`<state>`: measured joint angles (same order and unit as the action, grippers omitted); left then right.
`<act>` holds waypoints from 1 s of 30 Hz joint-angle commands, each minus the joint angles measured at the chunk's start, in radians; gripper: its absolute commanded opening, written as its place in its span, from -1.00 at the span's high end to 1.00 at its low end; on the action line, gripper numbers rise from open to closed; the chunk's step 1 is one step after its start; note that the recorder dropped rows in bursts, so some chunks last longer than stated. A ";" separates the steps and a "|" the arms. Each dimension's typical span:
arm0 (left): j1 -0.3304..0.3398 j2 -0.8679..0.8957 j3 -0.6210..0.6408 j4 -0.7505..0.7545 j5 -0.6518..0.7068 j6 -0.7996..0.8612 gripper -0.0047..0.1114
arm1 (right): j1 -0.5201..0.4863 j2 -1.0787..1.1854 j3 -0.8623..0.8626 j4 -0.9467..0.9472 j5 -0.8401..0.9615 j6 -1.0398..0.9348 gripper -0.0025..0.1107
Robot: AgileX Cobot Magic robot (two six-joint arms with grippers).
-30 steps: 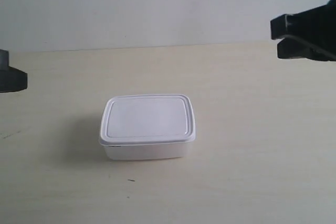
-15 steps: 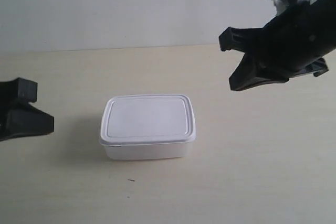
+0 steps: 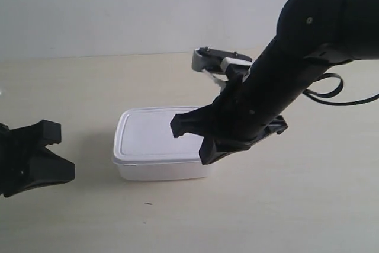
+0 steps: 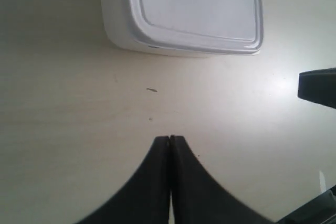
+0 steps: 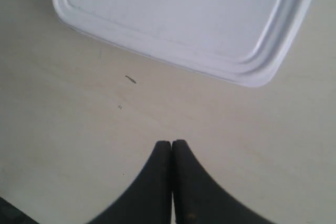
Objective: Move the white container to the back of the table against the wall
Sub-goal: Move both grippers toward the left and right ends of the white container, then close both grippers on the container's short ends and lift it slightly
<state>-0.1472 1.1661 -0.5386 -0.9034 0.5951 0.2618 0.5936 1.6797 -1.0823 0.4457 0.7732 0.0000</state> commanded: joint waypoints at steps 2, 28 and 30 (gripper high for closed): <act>-0.100 0.125 0.004 -0.060 -0.097 0.046 0.92 | 0.035 0.052 -0.012 -0.012 -0.030 0.000 0.96; -0.253 0.485 -0.154 -0.124 -0.321 0.127 0.92 | 0.035 0.220 -0.012 -0.038 -0.216 0.042 0.96; -0.253 0.485 -0.154 -0.124 -0.322 0.127 0.92 | 0.035 0.220 -0.012 -0.038 -0.229 0.053 0.96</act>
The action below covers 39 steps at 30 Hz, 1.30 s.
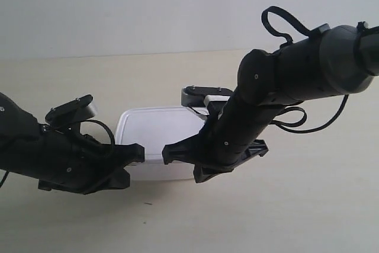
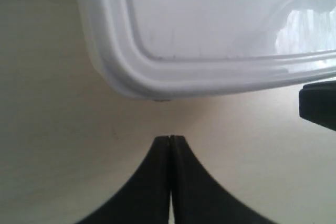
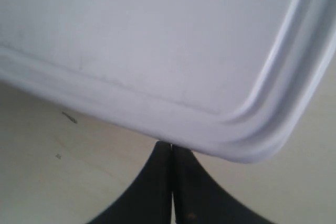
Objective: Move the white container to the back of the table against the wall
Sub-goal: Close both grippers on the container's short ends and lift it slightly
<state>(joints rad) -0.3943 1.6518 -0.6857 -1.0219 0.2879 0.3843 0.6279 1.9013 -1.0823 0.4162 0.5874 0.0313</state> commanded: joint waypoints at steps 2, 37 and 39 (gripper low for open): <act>-0.006 -0.001 -0.007 -0.005 -0.030 0.004 0.92 | 0.001 -0.002 -0.012 -0.010 -0.046 0.022 0.96; -0.105 0.050 -0.028 -0.035 -0.141 0.004 0.92 | 0.001 -0.002 -0.012 -0.107 -0.122 0.110 0.96; -0.105 0.093 -0.048 -0.033 -0.141 0.004 0.92 | 0.001 -0.002 -0.012 -0.107 -0.124 0.110 0.96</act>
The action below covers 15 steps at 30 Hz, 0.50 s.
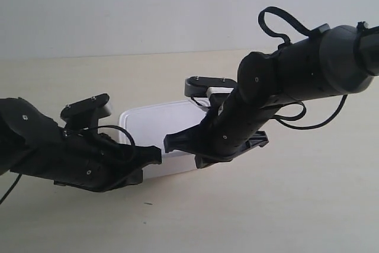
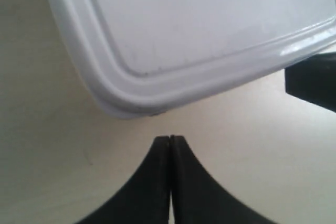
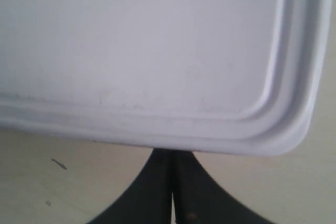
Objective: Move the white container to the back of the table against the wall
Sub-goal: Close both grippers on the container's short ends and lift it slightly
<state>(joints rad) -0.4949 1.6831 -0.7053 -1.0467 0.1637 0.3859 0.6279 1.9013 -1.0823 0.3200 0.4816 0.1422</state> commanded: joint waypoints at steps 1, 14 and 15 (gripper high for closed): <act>-0.005 0.074 -0.040 -0.008 -0.019 0.002 0.92 | -0.001 -0.002 -0.012 -0.012 -0.020 -0.001 0.96; -0.005 0.132 -0.109 0.016 -0.120 0.004 0.92 | -0.049 0.054 -0.062 -0.008 -0.040 -0.003 0.96; -0.005 0.136 -0.109 0.016 -0.133 0.004 0.92 | -0.049 0.061 -0.073 -0.008 -0.037 -0.003 0.96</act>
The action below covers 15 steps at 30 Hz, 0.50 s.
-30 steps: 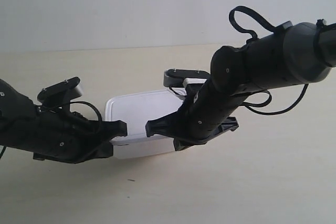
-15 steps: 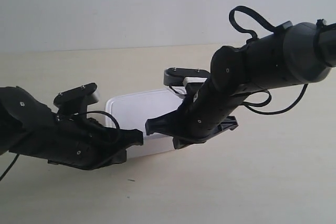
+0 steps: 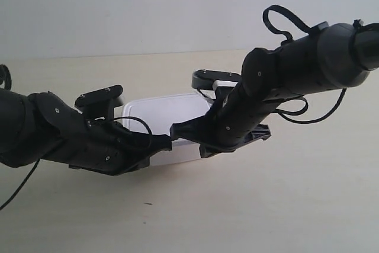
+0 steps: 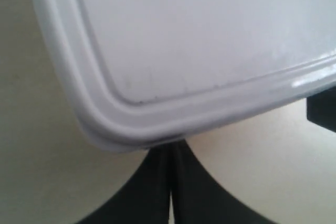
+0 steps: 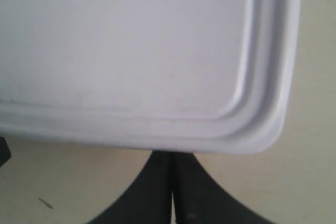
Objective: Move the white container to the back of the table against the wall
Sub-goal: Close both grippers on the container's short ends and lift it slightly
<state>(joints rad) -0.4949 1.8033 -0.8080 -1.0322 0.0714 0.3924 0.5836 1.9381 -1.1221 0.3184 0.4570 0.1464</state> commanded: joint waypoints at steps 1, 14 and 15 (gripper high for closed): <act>-0.005 0.020 -0.006 0.001 -0.052 -0.002 0.92 | -0.004 0.035 -0.043 -0.007 -0.010 -0.007 0.96; -0.005 0.095 -0.114 0.025 -0.128 -0.002 0.92 | -0.087 0.084 -0.084 -0.004 -0.004 -0.013 0.96; -0.002 0.095 -0.114 0.028 -0.135 -0.002 0.92 | -0.093 0.084 -0.084 -0.004 -0.006 -0.015 0.96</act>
<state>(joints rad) -0.4949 1.8983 -0.9125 -1.0136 -0.0171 0.3924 0.5150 2.0187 -1.2024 0.3184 0.4594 0.1461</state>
